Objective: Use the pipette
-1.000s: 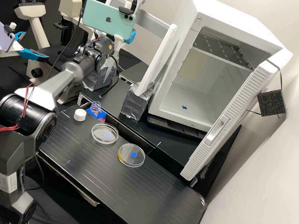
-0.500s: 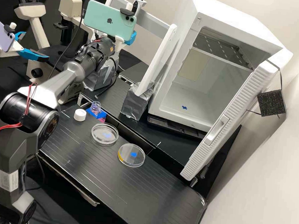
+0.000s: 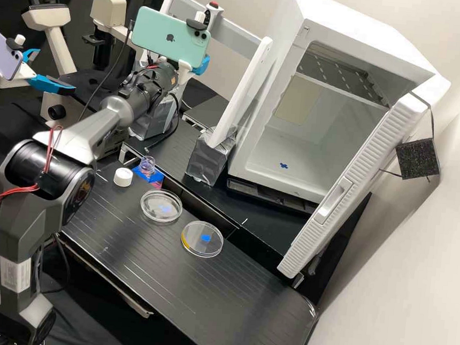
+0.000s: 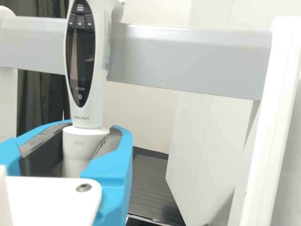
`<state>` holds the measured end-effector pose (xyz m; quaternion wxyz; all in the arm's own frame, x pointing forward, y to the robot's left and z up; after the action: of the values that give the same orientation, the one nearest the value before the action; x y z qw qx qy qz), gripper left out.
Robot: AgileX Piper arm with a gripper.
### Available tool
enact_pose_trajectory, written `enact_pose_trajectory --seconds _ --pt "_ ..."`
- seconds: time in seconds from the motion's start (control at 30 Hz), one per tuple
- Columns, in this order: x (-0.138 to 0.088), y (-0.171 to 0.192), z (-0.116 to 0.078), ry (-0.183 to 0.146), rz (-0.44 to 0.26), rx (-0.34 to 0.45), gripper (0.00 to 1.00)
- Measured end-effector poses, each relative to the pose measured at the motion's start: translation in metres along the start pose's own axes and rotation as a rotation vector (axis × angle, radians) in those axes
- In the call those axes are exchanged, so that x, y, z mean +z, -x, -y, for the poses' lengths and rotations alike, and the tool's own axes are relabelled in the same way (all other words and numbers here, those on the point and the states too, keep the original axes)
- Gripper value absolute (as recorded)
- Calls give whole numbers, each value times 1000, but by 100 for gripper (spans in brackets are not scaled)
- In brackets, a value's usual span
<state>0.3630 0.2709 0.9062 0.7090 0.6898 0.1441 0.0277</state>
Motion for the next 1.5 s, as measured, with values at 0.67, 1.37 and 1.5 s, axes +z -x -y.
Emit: enact_pose_trajectory --seconds 0.67,1.37,1.5 --pt "5 -9 3 45 9 14 100" --pt "5 -10 1 40 4 40 100" --pt "6 -10 2 58 2 48 100"
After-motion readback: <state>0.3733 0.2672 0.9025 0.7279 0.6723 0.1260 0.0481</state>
